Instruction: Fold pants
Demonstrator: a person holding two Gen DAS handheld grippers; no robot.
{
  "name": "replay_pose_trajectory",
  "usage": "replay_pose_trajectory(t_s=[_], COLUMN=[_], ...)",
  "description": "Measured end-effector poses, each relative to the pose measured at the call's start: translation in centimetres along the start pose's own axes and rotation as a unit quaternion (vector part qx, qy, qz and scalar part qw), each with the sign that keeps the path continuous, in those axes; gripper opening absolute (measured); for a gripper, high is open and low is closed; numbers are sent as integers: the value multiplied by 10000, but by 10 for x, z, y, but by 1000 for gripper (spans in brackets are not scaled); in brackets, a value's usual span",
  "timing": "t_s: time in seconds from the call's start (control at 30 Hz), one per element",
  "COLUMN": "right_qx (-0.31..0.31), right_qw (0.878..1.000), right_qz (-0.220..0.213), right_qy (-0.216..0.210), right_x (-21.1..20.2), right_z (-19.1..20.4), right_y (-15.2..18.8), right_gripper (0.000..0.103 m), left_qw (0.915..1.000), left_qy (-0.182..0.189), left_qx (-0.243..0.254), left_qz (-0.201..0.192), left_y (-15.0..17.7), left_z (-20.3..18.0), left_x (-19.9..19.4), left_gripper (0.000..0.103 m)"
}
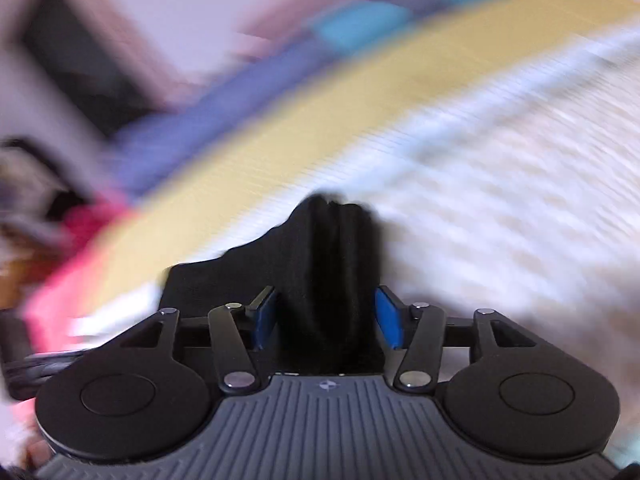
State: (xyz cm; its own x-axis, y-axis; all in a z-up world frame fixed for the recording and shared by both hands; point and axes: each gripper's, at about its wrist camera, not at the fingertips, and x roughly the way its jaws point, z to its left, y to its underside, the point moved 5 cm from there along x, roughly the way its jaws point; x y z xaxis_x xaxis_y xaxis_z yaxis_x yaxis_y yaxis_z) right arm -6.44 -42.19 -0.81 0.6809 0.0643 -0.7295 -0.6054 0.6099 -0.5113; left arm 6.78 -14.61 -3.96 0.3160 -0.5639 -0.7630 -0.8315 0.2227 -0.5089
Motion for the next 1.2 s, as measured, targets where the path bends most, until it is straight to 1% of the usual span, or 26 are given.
replay_pose_trajectory(t_s=[0.03, 0.07, 0.1, 0.2, 0.23, 0.3, 0.33, 0.4, 0.47, 0.5, 0.6, 0.7, 0.77, 0.83, 0.87, 0.9, 0.97, 1.1, 1.2], right_qx=[224, 421, 517, 387, 362, 300, 253, 25, 241, 241, -143, -544, -724, -921, -1022, -1115, -1291, -1484, -1729], right_qw=[9997, 9984, 9972, 9967, 9962, 9953, 9960, 9990, 9979, 9979, 9982, 9943, 9890, 9831, 9819, 9818, 9830, 9857, 9834], right_qz=[-44, -142, -238, -526, -529, -373, -224, -171, -279, -348, -580, -855, -1076, -1235, -1249, -1223, -1083, -712, -457], right_qy=[-82, -351, -478, -477, -582, -840, -827, -406, -538, -495, -101, 336, 714, 987, 991, 933, 724, 352, 314], right_x=[-2, -8, -16, -29, -28, -18, -9, 4, 2, -1, -11, -19, -26, -31, -35, -38, -43, -47, -44], right_z=[-11, -16, -18, -12, -8, -3, -1, -3, -8, -10, -7, 1, -3, 0, 1, 4, 12, 28, 40], right_y=[3, 4, 4, 3, 5, 12, 17, 21, 19, 18, 18, 19, 23, 25, 29, 33, 44, 69, 86], right_gripper=[72, 70, 70, 72, 72, 72, 72, 72, 70, 70, 70, 73, 75, 79, 83, 84, 89, 91, 91], left_qw=[10000, 9998, 9997, 9986, 9979, 9964, 9957, 9953, 9943, 9927, 9853, 9748, 9689, 9665, 9655, 9652, 9653, 9650, 9599], left_qy=[40, 45, -23, -256, -362, -540, -612, -676, -802, -930, -1358, -1853, -2146, -2279, -2327, -2341, -2337, -2344, -2495], left_qx=[-72, -54, -36, 190, 265, 387, 412, 368, 386, 446, 670, 865, 919, 971, 996, 1024, 1053, 1110, 1245], left_qz=[-47, -182, -229, -418, -463, -534, -566, -582, -587, -627, -793, -890, -824, -674, -610, -564, -498, -393, -291], left_y=[6, 8, 9, 10, 10, 12, 15, 16, 20, 22, 29, 37, 42, 49, 53, 56, 61, 68, 72], left_z=[4, 4, 3, -9, -12, -14, -14, -11, -12, -13, -17, -18, -16, -14, -14, -14, -14, -20, -24], left_x=[4, -1, -7, -18, -20, -22, -24, -30, -41, -49, -79, -95, -100, -99, -100, -99, -96, -88, -81], left_gripper=[103, 103, 103, 103, 103, 103, 103, 103, 103, 103, 103, 103, 103, 103, 103, 103, 103, 103, 103])
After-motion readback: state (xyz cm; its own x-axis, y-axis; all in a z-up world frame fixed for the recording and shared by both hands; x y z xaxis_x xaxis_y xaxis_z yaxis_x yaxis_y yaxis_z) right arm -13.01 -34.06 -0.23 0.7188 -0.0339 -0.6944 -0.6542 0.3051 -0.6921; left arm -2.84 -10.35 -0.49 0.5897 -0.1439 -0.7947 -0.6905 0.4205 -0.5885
